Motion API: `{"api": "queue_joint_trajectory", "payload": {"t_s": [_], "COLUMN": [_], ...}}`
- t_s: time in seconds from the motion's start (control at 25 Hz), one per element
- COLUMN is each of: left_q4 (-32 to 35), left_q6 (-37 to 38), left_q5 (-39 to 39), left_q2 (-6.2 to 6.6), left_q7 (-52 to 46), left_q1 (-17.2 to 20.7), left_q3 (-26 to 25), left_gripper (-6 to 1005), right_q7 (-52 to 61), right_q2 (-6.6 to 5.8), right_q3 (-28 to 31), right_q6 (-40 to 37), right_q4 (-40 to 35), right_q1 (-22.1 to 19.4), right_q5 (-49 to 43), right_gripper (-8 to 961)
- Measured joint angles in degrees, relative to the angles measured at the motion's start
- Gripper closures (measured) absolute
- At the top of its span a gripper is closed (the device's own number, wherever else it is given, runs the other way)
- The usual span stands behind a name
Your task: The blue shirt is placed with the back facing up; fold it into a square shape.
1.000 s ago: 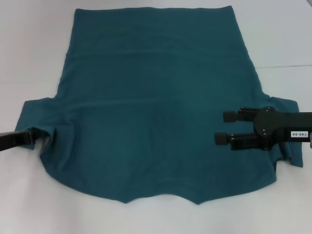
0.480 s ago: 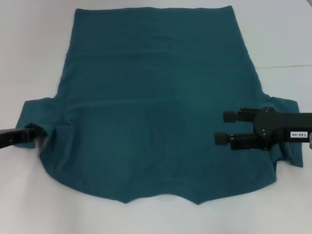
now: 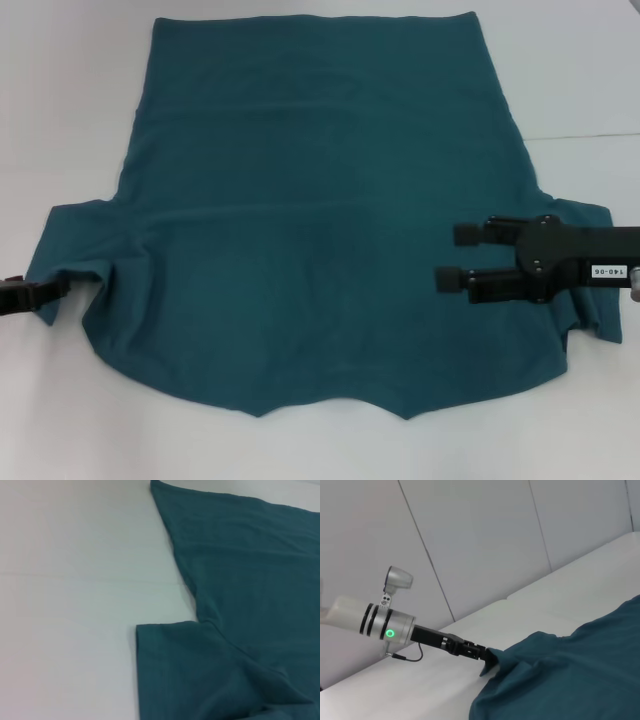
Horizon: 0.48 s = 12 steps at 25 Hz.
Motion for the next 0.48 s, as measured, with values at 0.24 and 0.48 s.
{"api": "queue_joint_trajectory", "payload": {"t_s": [0.24, 0.48], "left_q4": [-0.4, -0.8], "left_q6": [-1.6, -4.5], "left_q5": [-0.3, -0.4], "left_q2": [-0.08, -0.2], "left_q7": [0.4, 0.3], "left_q1": [0.0, 0.0], "left_q3": [2.5, 6.1], "left_gripper": [249, 190], "right_q7": [0.4, 0.4], "right_q2": [0.26, 0.31], "right_q3": [0.0, 0.0], "right_q6": [-0.1, -0.1], "right_q4": [-0.3, -0.3], "right_q1": [0.0, 0.0], "right_q5": [0.0, 0.0], "right_gripper": [27, 26]}}
